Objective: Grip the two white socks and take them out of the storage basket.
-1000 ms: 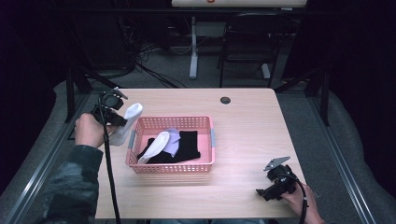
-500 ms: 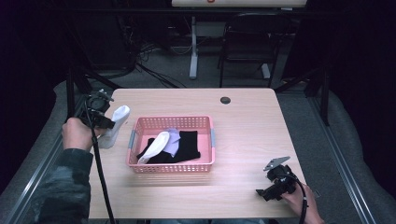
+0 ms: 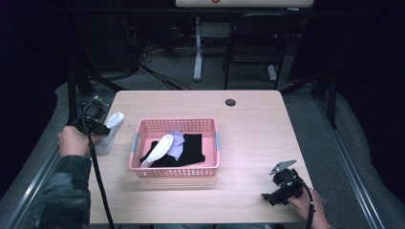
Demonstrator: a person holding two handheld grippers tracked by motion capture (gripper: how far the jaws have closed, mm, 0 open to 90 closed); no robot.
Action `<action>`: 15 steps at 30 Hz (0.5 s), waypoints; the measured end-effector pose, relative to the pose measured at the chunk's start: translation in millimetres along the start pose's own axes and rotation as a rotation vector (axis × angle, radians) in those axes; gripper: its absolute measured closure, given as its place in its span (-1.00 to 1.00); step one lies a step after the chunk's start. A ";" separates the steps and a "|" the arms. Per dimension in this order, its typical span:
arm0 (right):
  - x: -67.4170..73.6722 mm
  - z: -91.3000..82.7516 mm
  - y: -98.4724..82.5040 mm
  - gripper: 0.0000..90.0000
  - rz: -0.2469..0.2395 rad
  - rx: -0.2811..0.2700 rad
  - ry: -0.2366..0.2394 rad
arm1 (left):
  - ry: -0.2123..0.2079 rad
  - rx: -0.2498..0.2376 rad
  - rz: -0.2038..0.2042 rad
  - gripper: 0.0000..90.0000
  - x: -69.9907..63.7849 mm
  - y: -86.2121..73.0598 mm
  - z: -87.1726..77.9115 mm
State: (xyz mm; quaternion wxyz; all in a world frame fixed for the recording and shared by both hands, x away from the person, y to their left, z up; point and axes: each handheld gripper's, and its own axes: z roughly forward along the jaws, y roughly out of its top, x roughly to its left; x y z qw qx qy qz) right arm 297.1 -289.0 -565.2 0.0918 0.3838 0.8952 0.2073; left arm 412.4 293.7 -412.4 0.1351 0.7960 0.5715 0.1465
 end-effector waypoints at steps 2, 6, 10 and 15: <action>0.0 0.0 0.0 -0.95 0.000 0.000 0.000 | 0.002 0.012 -0.005 0.91 2.4 -2.0 4.6; 0.0 0.0 0.0 -0.95 0.000 0.000 -0.001 | -0.002 0.021 -0.025 0.91 7.0 -6.6 16.3; 0.3 0.1 0.0 -0.95 0.001 -0.001 -0.003 | -0.005 0.031 -0.037 0.91 9.5 -9.9 26.1; -0.3 -0.1 -0.6 -0.95 0.009 -0.015 0.004 | -0.009 0.049 -0.047 0.91 12.2 -14.7 39.0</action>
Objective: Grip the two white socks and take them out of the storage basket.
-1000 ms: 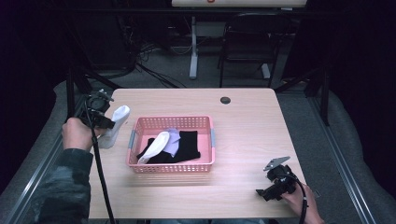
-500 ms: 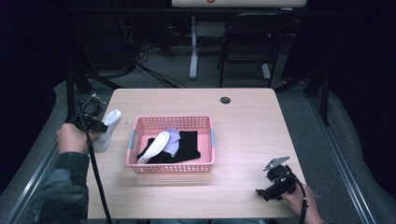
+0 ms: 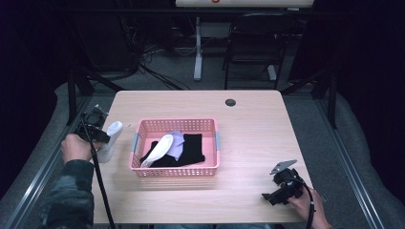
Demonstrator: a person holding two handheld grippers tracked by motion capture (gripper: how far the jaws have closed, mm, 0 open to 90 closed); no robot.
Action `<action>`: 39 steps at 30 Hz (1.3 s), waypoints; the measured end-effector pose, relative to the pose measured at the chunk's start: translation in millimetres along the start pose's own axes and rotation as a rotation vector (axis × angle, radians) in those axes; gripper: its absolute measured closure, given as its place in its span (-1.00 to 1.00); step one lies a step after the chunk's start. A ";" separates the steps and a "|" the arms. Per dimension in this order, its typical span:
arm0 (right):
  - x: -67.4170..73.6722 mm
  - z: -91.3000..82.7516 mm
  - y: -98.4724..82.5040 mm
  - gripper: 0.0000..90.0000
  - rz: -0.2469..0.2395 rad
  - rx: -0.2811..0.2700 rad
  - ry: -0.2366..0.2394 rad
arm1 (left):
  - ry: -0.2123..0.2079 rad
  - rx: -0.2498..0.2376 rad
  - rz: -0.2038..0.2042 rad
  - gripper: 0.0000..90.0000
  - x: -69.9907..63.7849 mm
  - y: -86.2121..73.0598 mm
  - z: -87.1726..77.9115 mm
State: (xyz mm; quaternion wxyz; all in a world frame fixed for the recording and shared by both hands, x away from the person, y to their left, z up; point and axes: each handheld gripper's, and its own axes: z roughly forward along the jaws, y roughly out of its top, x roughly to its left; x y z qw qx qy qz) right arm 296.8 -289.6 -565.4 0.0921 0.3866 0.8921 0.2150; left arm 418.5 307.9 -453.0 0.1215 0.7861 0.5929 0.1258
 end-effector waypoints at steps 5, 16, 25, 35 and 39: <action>0.4 -0.9 0.4 -0.95 -0.008 0.000 -0.012 | -0.002 0.015 -0.023 0.91 4.3 -4.7 12.6; 0.4 -2.0 0.6 -0.95 -0.012 -0.004 -0.017 | -0.013 0.050 -0.054 0.91 10.2 -13.8 35.9; 0.4 -2.3 0.6 -0.95 -0.017 0.001 -0.020 | -0.030 0.063 -0.068 0.87 11.6 -20.1 53.1; 0.7 -1.9 0.6 -0.95 -0.012 -0.001 -0.012 | -0.068 0.024 -0.069 0.29 10.0 -22.6 41.3; 1.4 -2.2 1.1 -0.95 -0.014 0.004 -0.023 | -0.085 -0.024 -0.073 -0.05 9.0 -22.0 23.7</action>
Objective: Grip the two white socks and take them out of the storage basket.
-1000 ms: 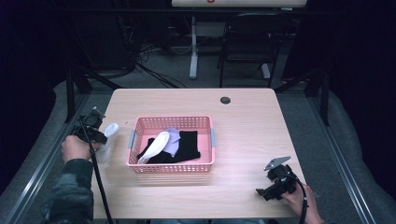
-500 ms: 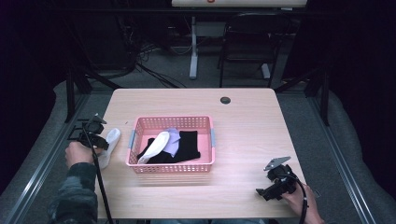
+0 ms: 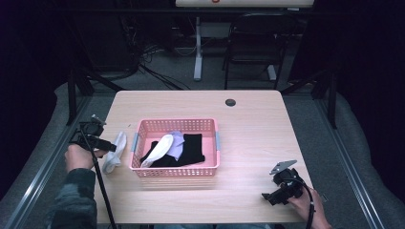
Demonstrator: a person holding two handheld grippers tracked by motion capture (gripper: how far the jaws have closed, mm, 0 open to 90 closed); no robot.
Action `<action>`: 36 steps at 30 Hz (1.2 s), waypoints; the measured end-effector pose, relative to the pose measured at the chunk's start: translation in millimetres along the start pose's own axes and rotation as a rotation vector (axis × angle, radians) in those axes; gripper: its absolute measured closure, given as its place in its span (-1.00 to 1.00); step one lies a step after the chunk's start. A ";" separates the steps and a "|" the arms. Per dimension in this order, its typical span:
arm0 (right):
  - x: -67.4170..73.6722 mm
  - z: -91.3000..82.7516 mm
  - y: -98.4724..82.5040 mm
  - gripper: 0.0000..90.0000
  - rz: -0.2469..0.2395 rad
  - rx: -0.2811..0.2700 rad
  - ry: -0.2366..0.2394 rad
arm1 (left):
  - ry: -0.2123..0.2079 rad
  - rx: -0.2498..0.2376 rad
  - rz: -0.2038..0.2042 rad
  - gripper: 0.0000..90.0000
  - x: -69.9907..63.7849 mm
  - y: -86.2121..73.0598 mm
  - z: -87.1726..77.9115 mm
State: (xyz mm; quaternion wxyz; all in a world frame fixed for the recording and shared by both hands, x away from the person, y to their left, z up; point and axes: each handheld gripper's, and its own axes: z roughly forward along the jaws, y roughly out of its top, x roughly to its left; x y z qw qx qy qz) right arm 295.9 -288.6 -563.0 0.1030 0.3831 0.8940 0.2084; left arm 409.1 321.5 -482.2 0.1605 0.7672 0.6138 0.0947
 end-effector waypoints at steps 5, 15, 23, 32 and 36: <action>0.0 1.3 0.0 -0.95 0.003 -0.004 0.015 | 0.013 -0.036 0.026 -0.47 -7.2 3.4 -24.1; 0.3 1.8 0.0 -0.95 0.006 -0.006 0.014 | 0.034 -0.108 0.083 -0.99 -32.5 9.8 -57.6; 0.0 1.2 0.2 -0.95 0.004 -0.003 0.014 | 0.027 -0.132 0.161 -1.00 -63.1 20.2 -71.4; -0.1 1.4 0.0 -0.95 0.006 -0.006 0.022 | 0.014 -0.119 0.239 -1.00 -93.3 34.1 -67.4; -0.5 1.0 0.1 -0.95 0.002 -0.001 0.020 | 0.000 -0.097 0.263 -1.00 -103.6 39.2 -59.0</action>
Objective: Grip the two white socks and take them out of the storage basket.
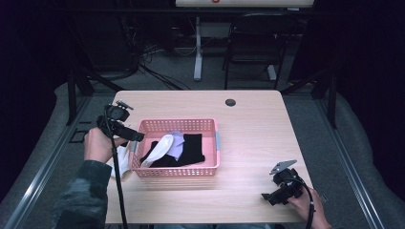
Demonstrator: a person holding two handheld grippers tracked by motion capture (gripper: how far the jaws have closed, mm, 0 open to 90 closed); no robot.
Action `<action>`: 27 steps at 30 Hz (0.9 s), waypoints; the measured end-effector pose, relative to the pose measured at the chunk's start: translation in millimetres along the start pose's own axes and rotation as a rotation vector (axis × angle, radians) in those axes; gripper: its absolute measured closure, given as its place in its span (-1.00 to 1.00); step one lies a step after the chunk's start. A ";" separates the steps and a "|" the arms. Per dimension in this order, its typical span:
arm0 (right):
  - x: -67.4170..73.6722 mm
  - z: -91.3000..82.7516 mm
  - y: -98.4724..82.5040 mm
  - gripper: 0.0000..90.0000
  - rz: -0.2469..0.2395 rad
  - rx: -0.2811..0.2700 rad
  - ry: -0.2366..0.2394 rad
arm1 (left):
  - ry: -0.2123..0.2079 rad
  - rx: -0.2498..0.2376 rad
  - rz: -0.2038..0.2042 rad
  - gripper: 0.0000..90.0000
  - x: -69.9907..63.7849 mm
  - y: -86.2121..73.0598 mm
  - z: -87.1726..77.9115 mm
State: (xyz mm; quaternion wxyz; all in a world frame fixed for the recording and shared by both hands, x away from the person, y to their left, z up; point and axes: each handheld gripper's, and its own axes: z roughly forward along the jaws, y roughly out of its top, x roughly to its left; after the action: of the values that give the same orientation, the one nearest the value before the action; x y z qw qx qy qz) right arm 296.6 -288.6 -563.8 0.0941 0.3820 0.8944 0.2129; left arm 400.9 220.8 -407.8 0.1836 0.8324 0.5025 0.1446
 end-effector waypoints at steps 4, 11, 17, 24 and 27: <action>0.3 0.2 -0.2 -0.95 0.007 -0.008 0.003 | -0.014 0.024 0.026 -0.99 -10.0 5.8 13.0; -0.4 -0.6 -0.4 -0.95 0.002 -0.003 -0.001 | -0.052 0.085 0.060 -0.99 -25.5 11.4 42.7; -0.5 -0.6 -0.7 -0.95 0.002 -0.007 -0.004 | -0.072 0.127 0.071 -0.98 -33.4 12.5 64.2; -0.6 -1.0 -0.7 -0.95 0.001 -0.007 -0.003 | -0.093 0.175 0.080 -0.78 -41.3 8.8 88.1; -0.7 -1.0 -0.7 -0.95 0.001 -0.006 -0.003 | -0.107 0.198 0.085 -0.66 -43.1 8.1 95.9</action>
State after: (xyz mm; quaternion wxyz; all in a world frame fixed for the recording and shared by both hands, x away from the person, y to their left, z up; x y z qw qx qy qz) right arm 296.3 -289.8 -563.3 0.0967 0.3825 0.8934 0.2150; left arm 428.5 163.6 -492.0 0.1209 0.8735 0.4681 0.0575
